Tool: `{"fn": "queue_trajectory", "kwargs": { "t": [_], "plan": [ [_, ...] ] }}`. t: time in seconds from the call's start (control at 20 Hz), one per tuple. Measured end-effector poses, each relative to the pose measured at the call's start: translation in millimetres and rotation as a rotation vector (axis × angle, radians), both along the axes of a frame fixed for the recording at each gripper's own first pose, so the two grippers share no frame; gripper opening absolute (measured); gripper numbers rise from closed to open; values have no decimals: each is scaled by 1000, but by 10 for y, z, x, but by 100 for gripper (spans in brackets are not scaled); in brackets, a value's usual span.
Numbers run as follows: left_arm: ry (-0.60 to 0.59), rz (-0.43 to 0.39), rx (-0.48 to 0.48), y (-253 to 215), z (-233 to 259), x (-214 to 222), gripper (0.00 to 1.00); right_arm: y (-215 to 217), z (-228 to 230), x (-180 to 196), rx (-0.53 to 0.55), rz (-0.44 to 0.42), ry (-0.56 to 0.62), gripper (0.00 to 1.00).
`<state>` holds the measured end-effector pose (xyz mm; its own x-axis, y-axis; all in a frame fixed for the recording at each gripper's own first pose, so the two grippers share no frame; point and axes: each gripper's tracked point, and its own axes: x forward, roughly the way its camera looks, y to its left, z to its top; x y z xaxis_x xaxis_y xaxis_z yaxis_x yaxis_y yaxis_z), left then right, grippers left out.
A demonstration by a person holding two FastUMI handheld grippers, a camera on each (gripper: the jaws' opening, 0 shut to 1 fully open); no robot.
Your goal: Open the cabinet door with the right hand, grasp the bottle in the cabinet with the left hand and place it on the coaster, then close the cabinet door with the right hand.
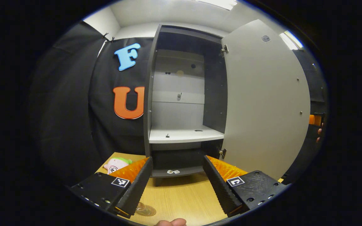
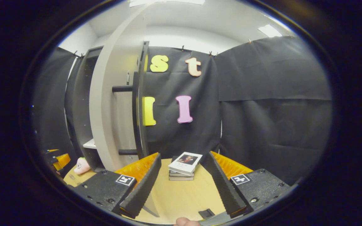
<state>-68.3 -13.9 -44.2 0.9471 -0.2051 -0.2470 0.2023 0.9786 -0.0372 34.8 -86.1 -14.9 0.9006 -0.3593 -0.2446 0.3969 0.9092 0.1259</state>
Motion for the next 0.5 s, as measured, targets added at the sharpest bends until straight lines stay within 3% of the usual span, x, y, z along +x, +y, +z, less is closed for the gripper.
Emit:
{"fn": "queue_trajectory", "kwargs": {
  "t": [0.2, 0.35, 0.5],
  "plan": [
    [29, -36, 31, 1, -177, 188, 95, 221, 15, 8, 16, 24, 3, 96],
    [6, -51, 56, -68, -133, 268, 95, 448, 13, 60, 86, 101, 28, 94],
    [-44, -27, 78, -53, 18, 338, 95, 621, 121, 173, 68, 162, 28, 96]
  ]
}}
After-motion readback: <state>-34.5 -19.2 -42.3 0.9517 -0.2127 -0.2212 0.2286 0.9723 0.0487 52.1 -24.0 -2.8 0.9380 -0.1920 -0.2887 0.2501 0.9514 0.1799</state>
